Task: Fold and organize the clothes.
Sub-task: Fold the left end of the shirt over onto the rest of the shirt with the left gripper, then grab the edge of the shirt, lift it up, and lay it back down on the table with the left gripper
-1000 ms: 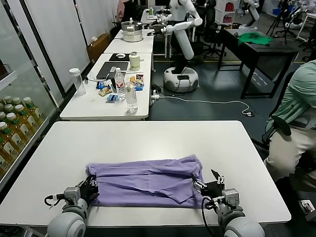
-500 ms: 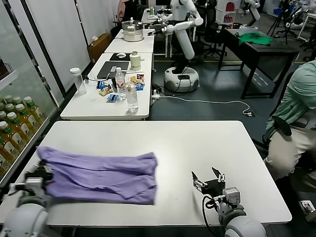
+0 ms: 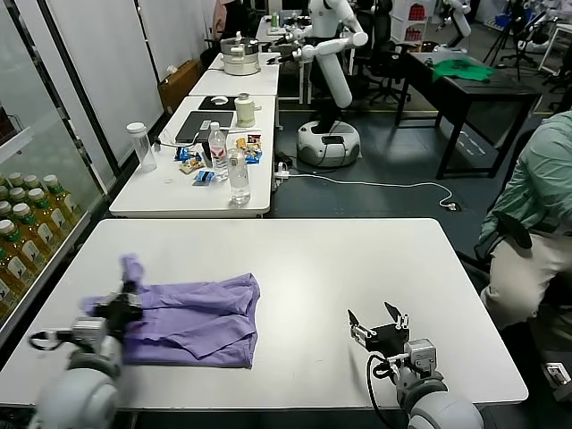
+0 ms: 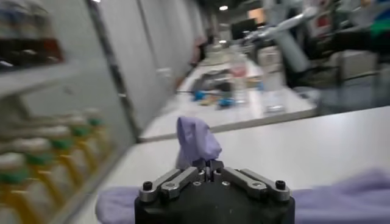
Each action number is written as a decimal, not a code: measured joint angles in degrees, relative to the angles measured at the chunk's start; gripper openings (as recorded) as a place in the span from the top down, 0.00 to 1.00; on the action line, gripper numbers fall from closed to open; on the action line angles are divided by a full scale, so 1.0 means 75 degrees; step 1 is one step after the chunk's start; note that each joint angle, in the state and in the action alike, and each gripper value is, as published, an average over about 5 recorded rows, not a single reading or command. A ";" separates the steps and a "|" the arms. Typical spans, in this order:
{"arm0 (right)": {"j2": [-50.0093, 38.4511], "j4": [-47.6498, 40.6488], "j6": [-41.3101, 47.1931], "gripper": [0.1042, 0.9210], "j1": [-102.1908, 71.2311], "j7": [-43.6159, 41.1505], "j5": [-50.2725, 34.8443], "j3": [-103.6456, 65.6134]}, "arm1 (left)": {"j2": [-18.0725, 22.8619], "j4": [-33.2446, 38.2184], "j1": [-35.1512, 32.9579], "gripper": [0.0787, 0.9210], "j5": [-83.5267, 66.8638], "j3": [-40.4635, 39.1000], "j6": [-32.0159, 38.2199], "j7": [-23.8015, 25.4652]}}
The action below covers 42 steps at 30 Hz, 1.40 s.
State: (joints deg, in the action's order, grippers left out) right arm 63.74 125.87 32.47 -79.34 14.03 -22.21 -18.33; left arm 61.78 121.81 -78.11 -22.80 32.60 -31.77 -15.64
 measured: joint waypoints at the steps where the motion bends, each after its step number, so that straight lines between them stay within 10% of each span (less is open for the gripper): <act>1: 0.0000 0.0006 0.0000 0.12 -0.0014 0.0001 0.0003 -0.0012 | 0.0097 0.0011 0.0072 0.96 -0.0035 -0.0209 -0.0018 0.0002; 14: 0.0068 0.0047 0.0007 0.12 -0.0081 0.0014 0.0078 -0.0051 | 0.1153 -0.0332 0.0949 0.92 -0.0084 -0.2176 -0.0148 -0.0071; 35: 0.0054 -0.0031 0.0016 0.12 0.0106 -0.0027 0.0074 0.0110 | 0.0490 -0.0275 0.0424 0.21 0.0226 -0.0705 -0.0088 -0.0067; 42: 0.0001 -0.0057 0.0022 0.12 0.0155 -0.0030 0.0079 0.0168 | 0.0436 -0.0903 0.0088 0.12 0.0115 -0.0220 -0.0034 0.0199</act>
State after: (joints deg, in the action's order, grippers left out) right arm 63.75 125.44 32.64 -78.18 13.81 -21.62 -17.07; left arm 65.05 115.04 -77.46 -21.94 30.95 -32.03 -14.15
